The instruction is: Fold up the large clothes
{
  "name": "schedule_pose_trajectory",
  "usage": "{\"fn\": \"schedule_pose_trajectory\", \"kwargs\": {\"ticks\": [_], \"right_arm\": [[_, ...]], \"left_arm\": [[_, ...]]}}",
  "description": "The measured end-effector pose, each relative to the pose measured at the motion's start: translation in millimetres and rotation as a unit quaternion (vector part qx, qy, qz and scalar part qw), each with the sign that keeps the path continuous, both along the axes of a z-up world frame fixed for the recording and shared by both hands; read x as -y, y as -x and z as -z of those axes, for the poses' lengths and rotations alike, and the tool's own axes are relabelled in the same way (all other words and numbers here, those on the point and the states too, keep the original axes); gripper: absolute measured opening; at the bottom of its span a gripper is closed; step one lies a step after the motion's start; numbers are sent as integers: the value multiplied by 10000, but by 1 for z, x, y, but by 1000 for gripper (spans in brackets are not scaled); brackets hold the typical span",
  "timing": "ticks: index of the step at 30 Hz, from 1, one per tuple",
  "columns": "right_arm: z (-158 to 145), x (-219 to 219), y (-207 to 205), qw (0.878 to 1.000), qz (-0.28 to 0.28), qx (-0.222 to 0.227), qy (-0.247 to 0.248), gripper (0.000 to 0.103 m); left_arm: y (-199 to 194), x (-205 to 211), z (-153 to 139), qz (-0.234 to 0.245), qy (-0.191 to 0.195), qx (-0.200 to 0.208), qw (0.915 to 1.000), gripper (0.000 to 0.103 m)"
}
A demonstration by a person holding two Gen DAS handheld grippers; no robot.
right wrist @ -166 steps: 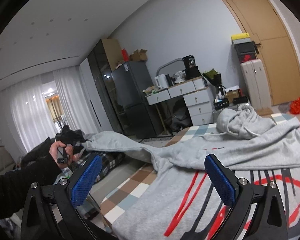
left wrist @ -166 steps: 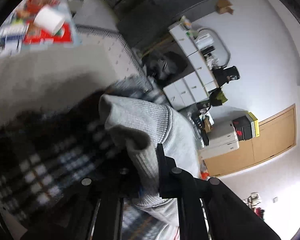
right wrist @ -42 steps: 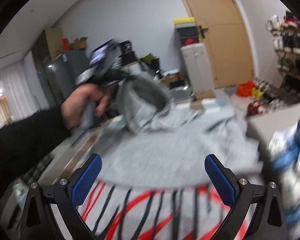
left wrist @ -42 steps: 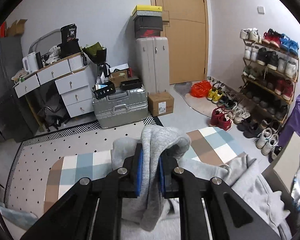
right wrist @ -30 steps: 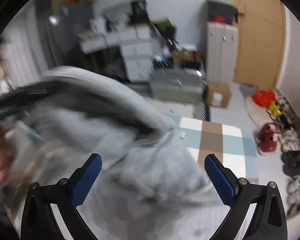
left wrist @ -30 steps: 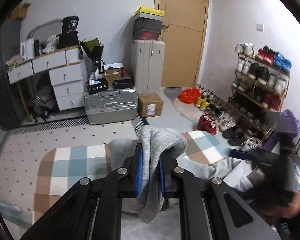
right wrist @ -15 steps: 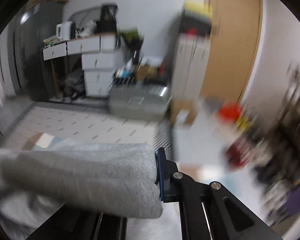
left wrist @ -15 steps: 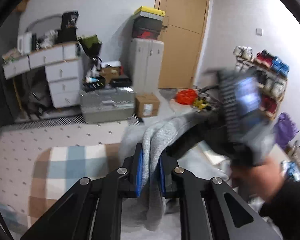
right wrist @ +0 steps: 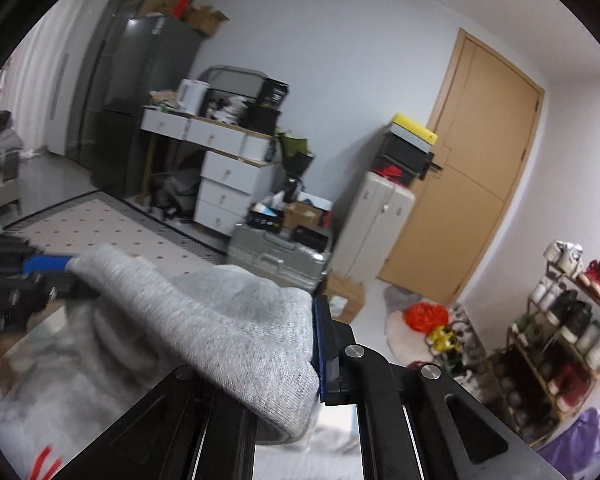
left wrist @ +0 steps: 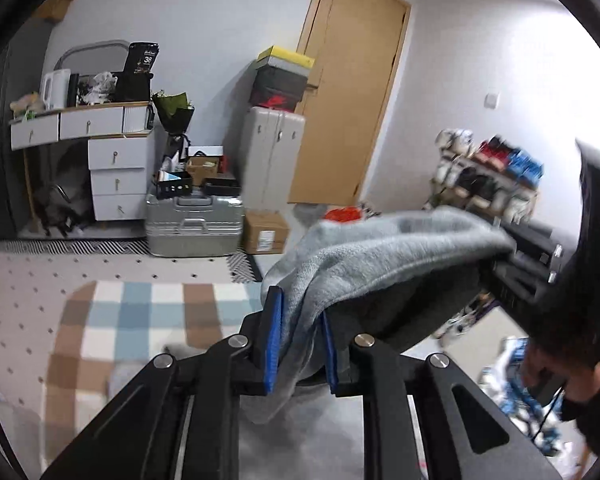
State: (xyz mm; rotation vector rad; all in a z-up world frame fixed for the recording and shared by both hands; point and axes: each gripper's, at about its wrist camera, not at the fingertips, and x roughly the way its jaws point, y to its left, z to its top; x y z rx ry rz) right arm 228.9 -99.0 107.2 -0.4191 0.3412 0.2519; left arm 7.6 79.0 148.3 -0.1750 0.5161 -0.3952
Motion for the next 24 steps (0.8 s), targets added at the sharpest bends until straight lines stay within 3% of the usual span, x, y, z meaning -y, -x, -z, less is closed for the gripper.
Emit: {"fn": "schedule_pose_trajectory", "kwargs": {"ticks": [3,5,8,15,20,24], "right_arm": [[27,2,36,9996,-209,-199,-80,7],[55,6,61,9978,-282,-553,-224,7],[105,6,95,9935,-304,-1064,-276,7],[194,16,132,9779,-153,-2071,-252,10],[212,13,141,9723,-63,-2333,81,17],[212,22,154,9649,-318,-2608,53,26]], "left_arm": [[21,-4,14,133,159,-71,9998,13],[35,-2,36,477,211,-387,9979,14],[47,1,69,970,-16,-788,9922,14],[55,8,129,1393,-652,-1644,9743,16],[67,11,137,1363,-944,-1887,9679,20],[85,5,137,1651,-776,-1878,9651,28]]}}
